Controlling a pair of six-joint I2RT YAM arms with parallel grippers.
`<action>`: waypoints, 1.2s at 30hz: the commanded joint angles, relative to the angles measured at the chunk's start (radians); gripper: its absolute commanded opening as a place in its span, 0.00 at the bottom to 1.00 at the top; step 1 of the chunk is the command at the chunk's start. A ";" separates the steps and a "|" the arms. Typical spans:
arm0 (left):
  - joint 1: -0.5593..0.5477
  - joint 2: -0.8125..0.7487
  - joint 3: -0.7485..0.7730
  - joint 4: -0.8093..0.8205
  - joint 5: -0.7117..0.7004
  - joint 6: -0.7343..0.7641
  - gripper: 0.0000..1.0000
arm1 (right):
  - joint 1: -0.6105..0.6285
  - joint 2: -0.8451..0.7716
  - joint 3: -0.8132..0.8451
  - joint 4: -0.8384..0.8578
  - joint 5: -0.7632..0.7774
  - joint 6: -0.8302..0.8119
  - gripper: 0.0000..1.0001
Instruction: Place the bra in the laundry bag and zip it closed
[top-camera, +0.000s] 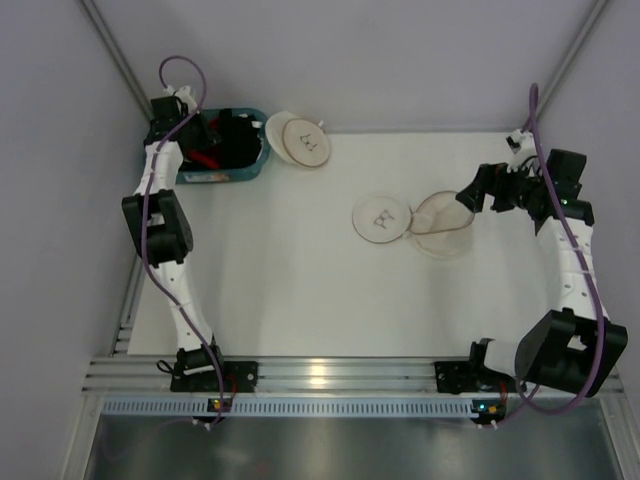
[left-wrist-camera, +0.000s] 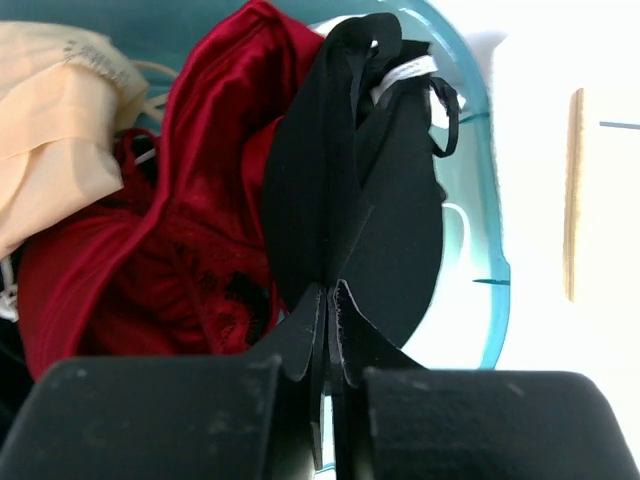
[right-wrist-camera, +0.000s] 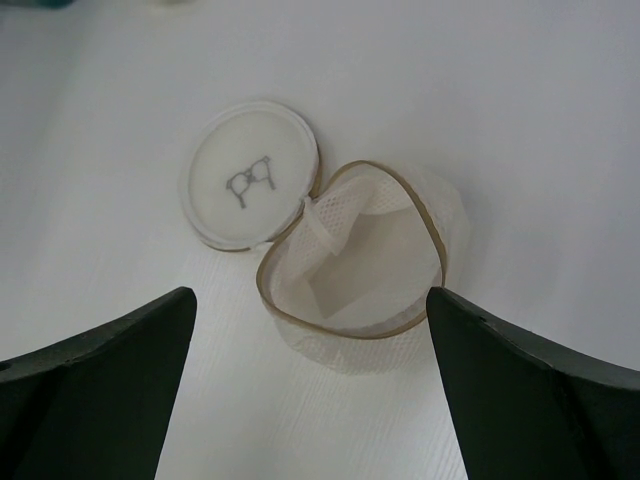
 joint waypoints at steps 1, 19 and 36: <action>-0.005 -0.067 0.034 0.067 0.058 0.010 0.00 | -0.012 -0.041 0.012 0.005 -0.043 0.010 0.99; -0.074 -0.645 -0.401 0.060 0.262 0.202 0.00 | -0.011 -0.117 0.082 -0.069 -0.134 -0.001 0.99; -0.223 -1.048 -1.020 0.011 0.364 0.095 0.00 | 0.034 -0.180 -0.040 -0.101 -0.214 -0.015 0.97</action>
